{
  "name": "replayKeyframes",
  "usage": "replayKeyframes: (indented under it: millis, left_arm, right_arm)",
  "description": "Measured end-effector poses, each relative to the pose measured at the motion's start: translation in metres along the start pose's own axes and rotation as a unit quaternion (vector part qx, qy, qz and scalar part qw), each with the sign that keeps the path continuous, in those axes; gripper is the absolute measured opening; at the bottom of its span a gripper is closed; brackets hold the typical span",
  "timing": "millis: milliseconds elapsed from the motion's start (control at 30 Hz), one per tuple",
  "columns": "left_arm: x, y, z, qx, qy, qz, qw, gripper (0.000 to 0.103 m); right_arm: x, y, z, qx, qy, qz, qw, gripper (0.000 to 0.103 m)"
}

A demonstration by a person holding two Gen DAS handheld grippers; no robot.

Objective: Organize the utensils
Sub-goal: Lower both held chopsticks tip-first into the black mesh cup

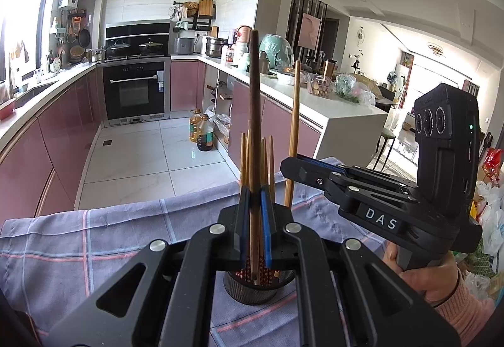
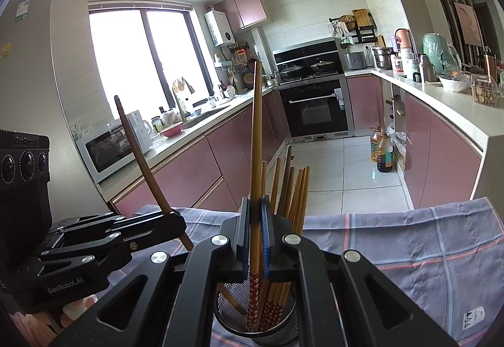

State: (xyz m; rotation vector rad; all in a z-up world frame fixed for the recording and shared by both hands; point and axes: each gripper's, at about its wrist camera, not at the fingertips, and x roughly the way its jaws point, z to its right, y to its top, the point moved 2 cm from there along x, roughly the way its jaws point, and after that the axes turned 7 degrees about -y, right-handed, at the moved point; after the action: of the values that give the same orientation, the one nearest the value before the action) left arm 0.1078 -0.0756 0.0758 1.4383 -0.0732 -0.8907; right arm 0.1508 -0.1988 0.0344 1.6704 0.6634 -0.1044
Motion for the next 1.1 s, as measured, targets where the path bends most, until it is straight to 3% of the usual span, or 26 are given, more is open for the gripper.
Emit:
replayKeyframes:
  millis: [1100]
  left_arm:
    - [0.031, -0.007, -0.009, 0.018, 0.004, -0.05, 0.9986, 0.008]
  right_arm:
    - [0.021, -0.028, 0.011, 0.015, -0.006, -0.037, 0.999, 0.006]
